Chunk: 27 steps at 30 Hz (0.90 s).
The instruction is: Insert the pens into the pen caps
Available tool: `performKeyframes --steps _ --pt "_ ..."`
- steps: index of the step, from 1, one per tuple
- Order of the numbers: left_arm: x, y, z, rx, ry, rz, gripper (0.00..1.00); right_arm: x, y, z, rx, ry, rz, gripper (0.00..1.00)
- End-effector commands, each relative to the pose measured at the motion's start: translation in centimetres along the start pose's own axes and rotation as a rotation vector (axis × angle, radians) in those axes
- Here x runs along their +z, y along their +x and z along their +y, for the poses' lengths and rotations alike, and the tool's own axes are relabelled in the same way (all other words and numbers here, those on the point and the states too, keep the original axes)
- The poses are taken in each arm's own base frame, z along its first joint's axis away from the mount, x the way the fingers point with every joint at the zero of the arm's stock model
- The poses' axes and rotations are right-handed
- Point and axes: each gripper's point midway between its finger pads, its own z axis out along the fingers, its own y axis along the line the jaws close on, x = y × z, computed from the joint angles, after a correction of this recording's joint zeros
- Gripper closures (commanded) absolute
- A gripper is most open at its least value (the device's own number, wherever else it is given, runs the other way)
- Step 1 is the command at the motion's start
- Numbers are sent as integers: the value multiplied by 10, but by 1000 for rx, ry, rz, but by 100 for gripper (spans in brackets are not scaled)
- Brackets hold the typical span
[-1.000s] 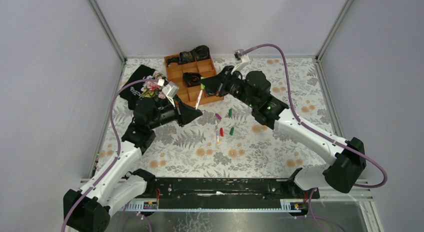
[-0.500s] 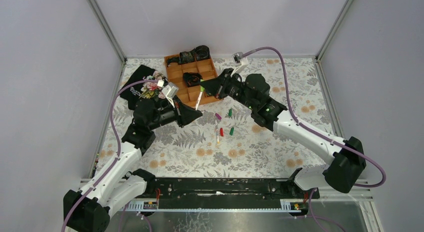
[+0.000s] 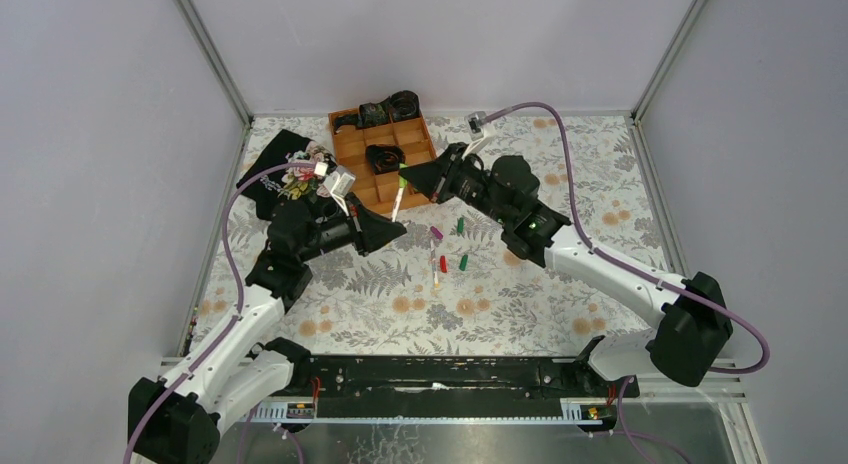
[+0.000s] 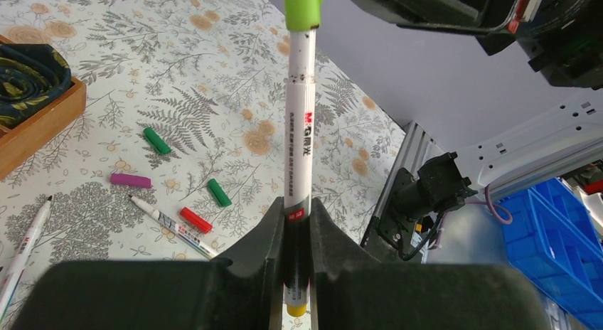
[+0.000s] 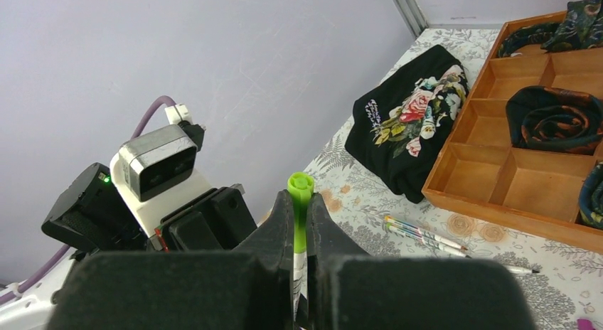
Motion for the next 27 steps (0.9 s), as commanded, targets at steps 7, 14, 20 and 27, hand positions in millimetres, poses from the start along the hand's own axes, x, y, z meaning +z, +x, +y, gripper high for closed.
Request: performKeyframes --steps 7,14,20,27 --pt "-1 -34 -14 60 39 -144 100 -13 51 22 39 -64 86 100" --pt "-3 -36 -15 66 40 -158 100 -17 88 25 64 -71 160 100" --pt "-5 -37 -19 85 55 -160 100 -21 112 27 86 -84 255 100" --pt "-7 -40 -21 100 57 -174 100 -38 147 21 125 -91 364 100"
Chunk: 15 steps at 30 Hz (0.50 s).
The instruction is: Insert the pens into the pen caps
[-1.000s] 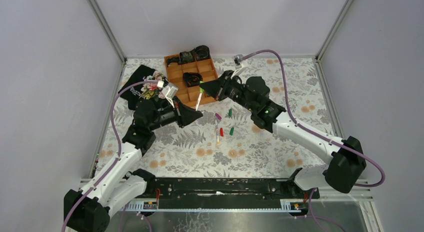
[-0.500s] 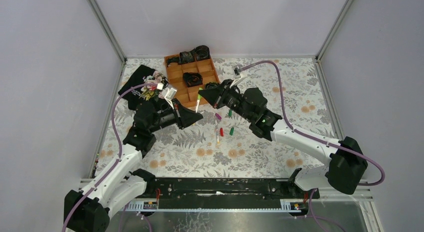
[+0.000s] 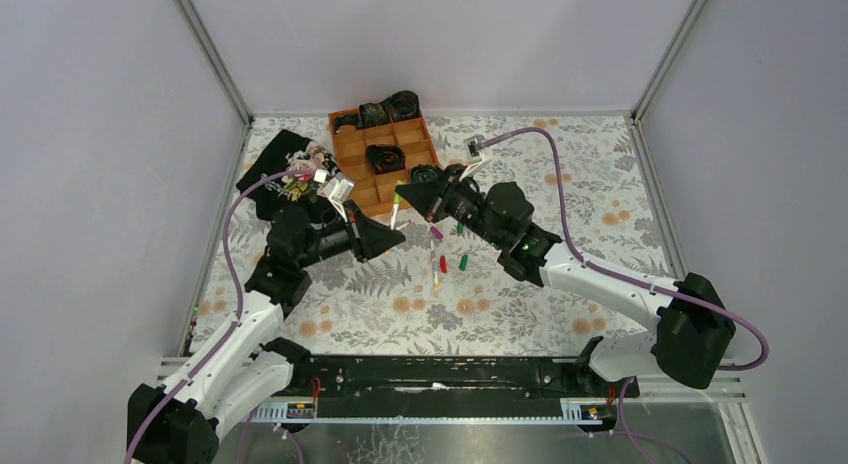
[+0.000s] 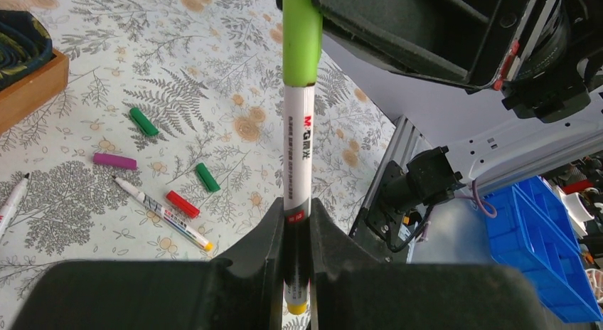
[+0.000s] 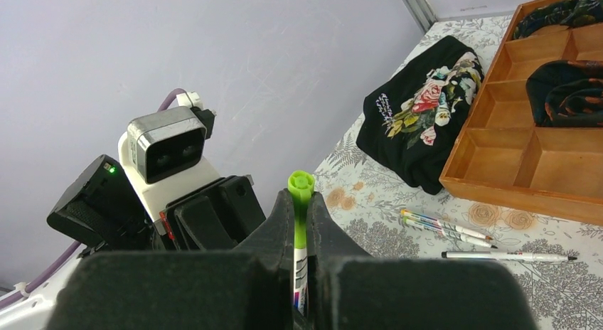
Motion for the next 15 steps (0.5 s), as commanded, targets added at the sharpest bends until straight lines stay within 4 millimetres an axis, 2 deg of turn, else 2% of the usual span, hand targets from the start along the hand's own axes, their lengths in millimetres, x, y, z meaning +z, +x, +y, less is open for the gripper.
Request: performKeyframes --steps 1,6,8,12,13,14,15 --pt "-3 -48 -22 154 56 -177 100 -37 116 10 77 -77 411 100" --pt "-3 -48 -23 153 64 -173 100 -42 134 13 93 -99 468 100" --pt "-2 -48 -20 149 53 -171 100 -44 134 15 91 -103 468 100" --pt "-1 -38 -4 122 -29 -115 100 -46 113 6 0 -6 436 100" --pt "-1 -33 2 101 -55 -91 100 -46 103 4 -40 29 414 100" --pt "-2 -26 8 75 -84 -69 100 -47 92 0 -80 68 393 98" --pt "-4 -18 15 40 -121 -49 100 -49 80 -3 -115 107 367 90"
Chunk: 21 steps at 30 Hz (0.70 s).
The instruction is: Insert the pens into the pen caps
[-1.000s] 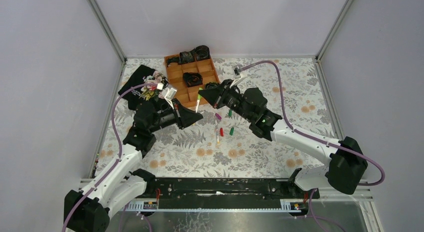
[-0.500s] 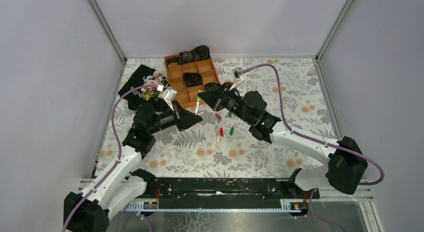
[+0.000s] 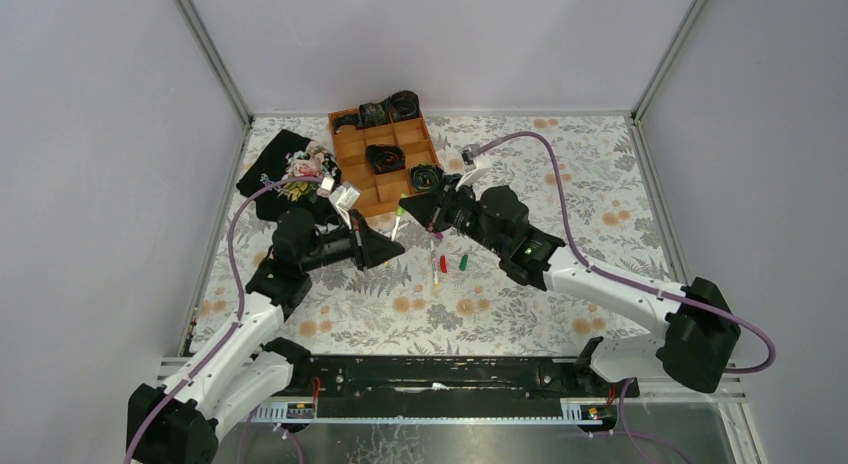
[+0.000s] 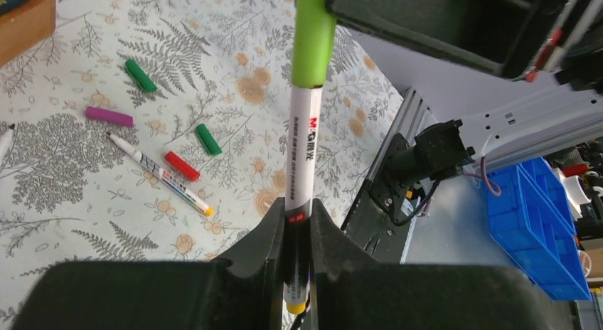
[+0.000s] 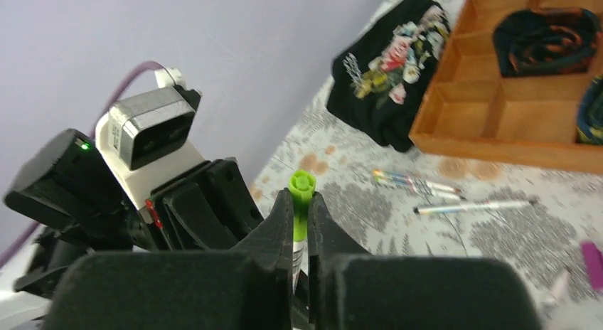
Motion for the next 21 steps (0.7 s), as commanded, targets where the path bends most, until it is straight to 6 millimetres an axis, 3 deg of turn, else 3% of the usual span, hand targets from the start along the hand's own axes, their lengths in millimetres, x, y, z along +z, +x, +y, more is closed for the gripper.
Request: performKeyframes --steps 1,4,7,13,16,21 --pt "-3 -39 11 40 -126 -120 100 -38 50 3 -143 92 271 80" --pt "-9 -11 30 -90 -230 -74 100 -53 27 -11 -225 198 220 53" --pt "-18 26 53 -222 -384 12 100 -70 21 -35 -265 310 204 38" --pt "-22 99 78 -328 -651 223 100 -89 50 -89 -231 464 250 30" --pt "-28 121 89 -288 -793 282 100 -96 62 -112 -205 541 263 28" --pt "-37 148 108 -250 -963 385 100 -104 75 -133 -185 604 267 26"
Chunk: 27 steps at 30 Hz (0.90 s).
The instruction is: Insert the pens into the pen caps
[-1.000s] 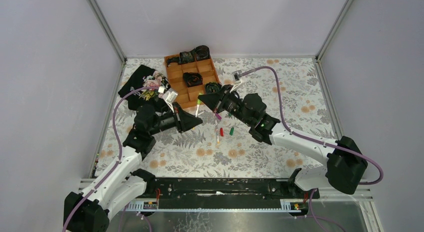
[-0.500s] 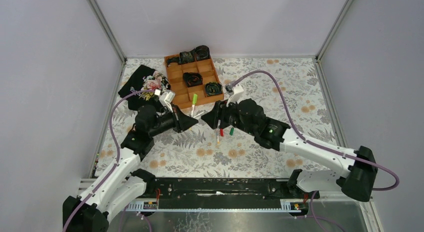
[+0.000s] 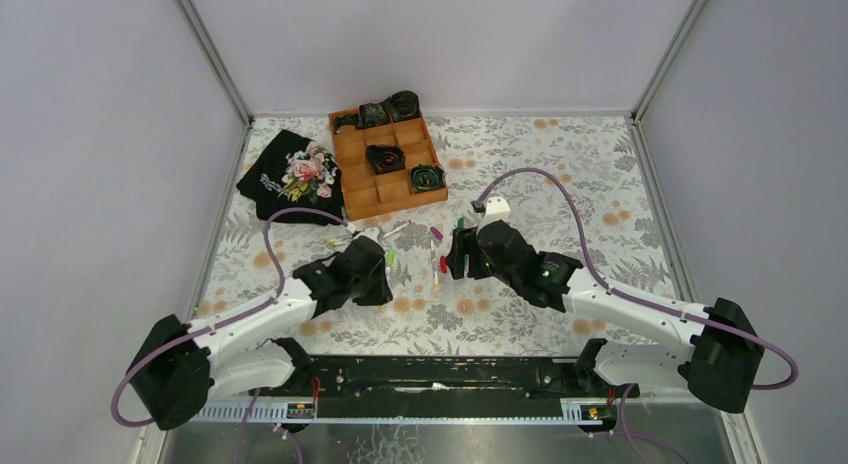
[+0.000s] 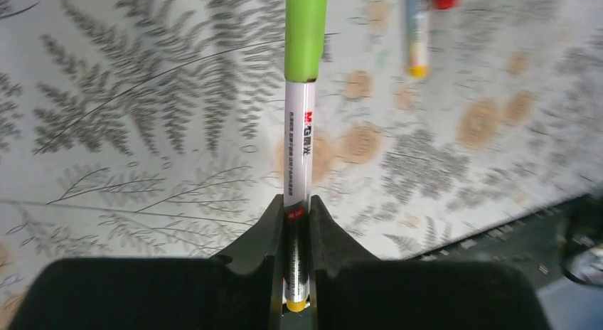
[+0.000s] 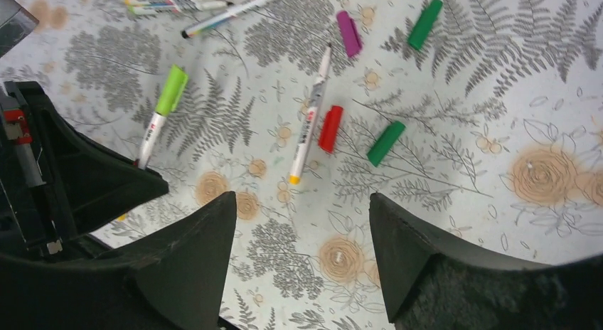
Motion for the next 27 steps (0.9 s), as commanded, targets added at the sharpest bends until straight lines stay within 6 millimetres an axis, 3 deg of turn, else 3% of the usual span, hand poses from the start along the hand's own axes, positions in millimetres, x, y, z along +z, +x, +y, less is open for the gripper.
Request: performKeyframes --steps 1,5,15,19,22,27 --pt "9 0 31 -25 -227 -22 100 3 -5 -15 57 75 -50 26" --pt "19 3 40 -23 -279 -12 99 3 0 -26 63 111 -51 25" --pt "24 0 48 -3 -331 -17 65 -2 9 -43 64 152 -56 24" --pt "22 -12 44 21 -333 -53 48 -5 9 -47 67 162 -62 24" --pt "24 -28 29 47 -311 -83 47 -7 9 -50 58 171 -63 25" --pt "35 -52 -22 76 -185 -137 48 -11 7 -58 37 204 -72 27"
